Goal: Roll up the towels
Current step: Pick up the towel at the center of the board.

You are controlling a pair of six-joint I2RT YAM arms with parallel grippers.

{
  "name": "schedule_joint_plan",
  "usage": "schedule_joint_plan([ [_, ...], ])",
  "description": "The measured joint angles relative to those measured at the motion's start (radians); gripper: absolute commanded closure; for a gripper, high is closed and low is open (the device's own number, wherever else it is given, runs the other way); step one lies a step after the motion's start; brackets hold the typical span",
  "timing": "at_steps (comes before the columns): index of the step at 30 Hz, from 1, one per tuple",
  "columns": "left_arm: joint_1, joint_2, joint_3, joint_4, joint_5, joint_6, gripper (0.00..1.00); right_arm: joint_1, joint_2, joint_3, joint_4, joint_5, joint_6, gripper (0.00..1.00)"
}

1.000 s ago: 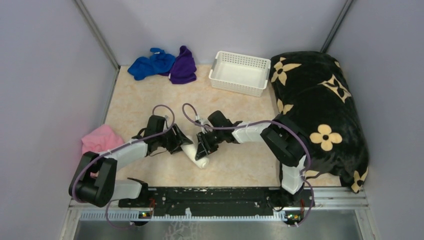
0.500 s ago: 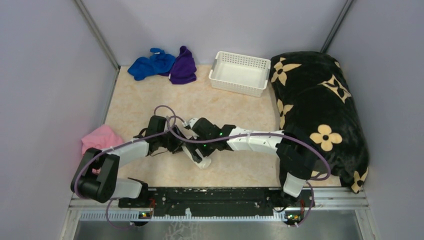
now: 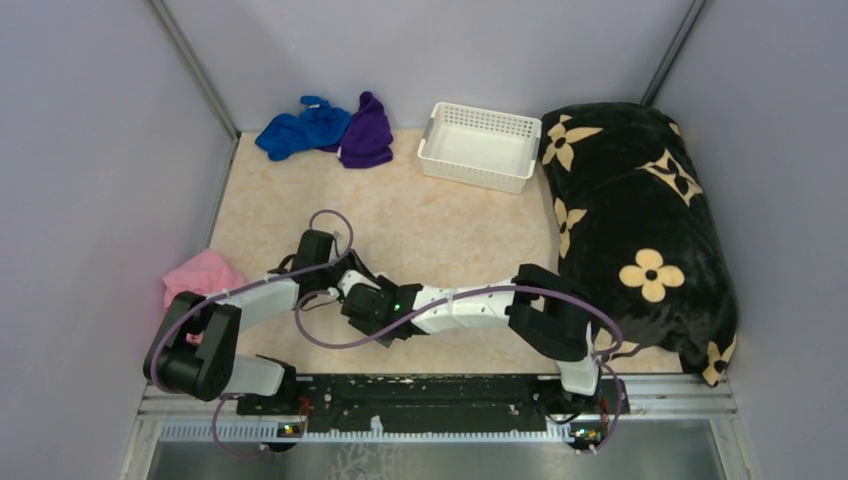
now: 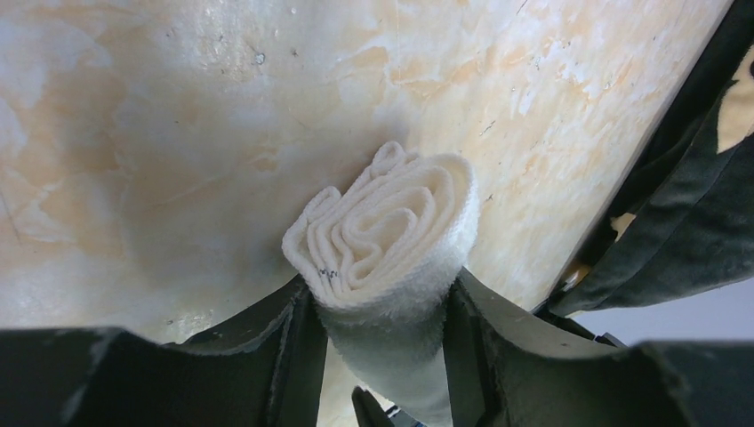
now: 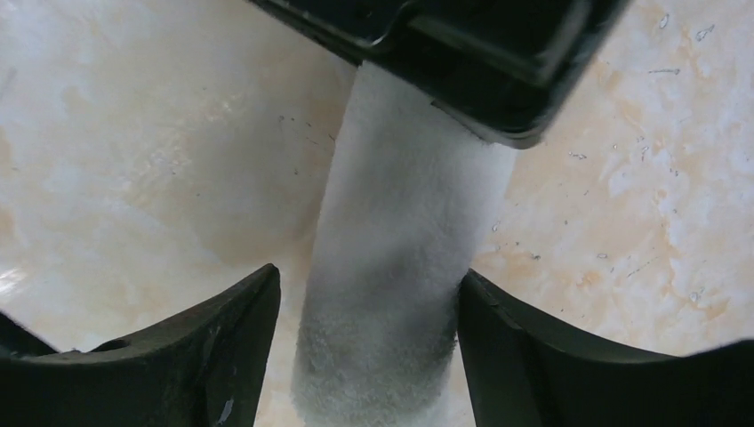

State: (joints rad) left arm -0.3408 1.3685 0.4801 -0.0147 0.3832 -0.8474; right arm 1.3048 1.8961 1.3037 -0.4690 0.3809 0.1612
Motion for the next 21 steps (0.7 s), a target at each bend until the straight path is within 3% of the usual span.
schedule_joint_plan([
  [8,0.0,0.006,0.005,-0.003,0.004,0.004,0.45,0.027,0.065,0.019,-0.027,0.098,-0.013,0.53],
  [16,-0.003,0.033,0.034,-0.009,0.018,0.013,0.36,0.007,0.051,-0.024,0.026,0.095,-0.011,0.81],
  [21,0.0,0.056,0.113,-0.074,-0.016,0.046,0.29,-0.043,-0.007,-0.075,0.037,0.053,-0.012,0.87],
])
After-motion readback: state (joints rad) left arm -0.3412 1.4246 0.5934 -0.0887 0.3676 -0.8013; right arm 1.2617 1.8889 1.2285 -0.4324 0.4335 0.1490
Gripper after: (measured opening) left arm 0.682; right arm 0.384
